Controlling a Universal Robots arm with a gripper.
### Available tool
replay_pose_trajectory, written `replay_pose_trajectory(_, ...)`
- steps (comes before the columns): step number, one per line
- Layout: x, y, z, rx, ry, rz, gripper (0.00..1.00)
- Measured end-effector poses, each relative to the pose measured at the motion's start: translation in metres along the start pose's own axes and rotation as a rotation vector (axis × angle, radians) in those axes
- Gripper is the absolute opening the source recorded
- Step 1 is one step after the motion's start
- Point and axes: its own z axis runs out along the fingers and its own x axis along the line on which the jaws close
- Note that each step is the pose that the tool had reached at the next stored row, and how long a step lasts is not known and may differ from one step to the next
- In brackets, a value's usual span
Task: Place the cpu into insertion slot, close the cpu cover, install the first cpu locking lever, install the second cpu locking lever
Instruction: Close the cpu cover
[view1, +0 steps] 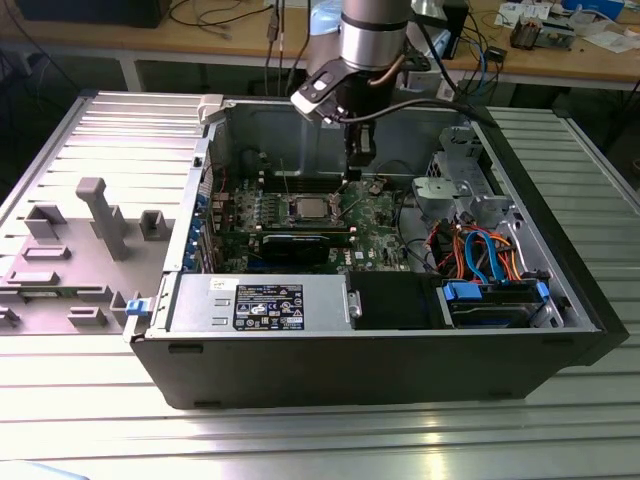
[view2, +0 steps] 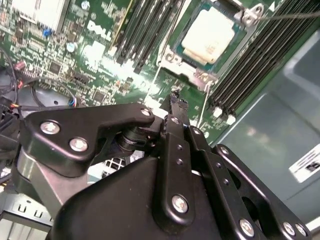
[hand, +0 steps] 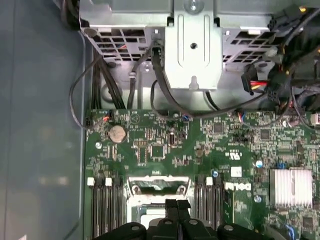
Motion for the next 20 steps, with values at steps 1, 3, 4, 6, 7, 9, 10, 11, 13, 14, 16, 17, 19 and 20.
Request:
replay_pose_trajectory(1,0.0003,0.0053,0.0006,0.0047,0.0,0.0,0.11)
replay_pose_trajectory(3,0.0009,0.0234,0.0035,0.0246,0.0004,-0.002,0.11)
replay_pose_trajectory(4,0.0014,0.0331,0.0068,0.0365,0.0006,-0.002,0.11)
replay_pose_trajectory(6,0.0021,0.039,0.011,0.0425,0.0006,-0.002,0.11)
replay_pose_trajectory(7,0.0026,0.0416,0.0135,0.0441,0.0007,-0.003,0.11)
replay_pose_trajectory(9,0.0041,0.0437,0.0174,0.0452,0.0006,-0.003,0.11)
replay_pose_trajectory(10,0.0049,0.0439,0.0191,0.0455,0.0005,-0.003,0.11)
replay_pose_trajectory(11,0.0057,0.0441,0.0209,0.0456,0.0005,-0.003,0.11)
replay_pose_trajectory(13,0.0071,0.0441,0.0244,0.0458,0.0007,-0.003,0.11)
replay_pose_trajectory(14,0.0075,0.0441,0.0256,0.0459,0.0007,-0.003,0.11)
replay_pose_trajectory(16,0.0087,0.0439,0.0294,0.046,0.0006,-0.003,0.11)
replay_pose_trajectory(17,0.0088,0.0427,0.0302,0.046,0.0005,-0.002,0.11)
replay_pose_trajectory(19,0.0089,0.039,0.0302,0.0461,0.0005,-0.003,0.11)
replay_pose_trajectory(20,0.0089,0.0346,0.0301,0.0459,0.0006,-0.003,0.11)
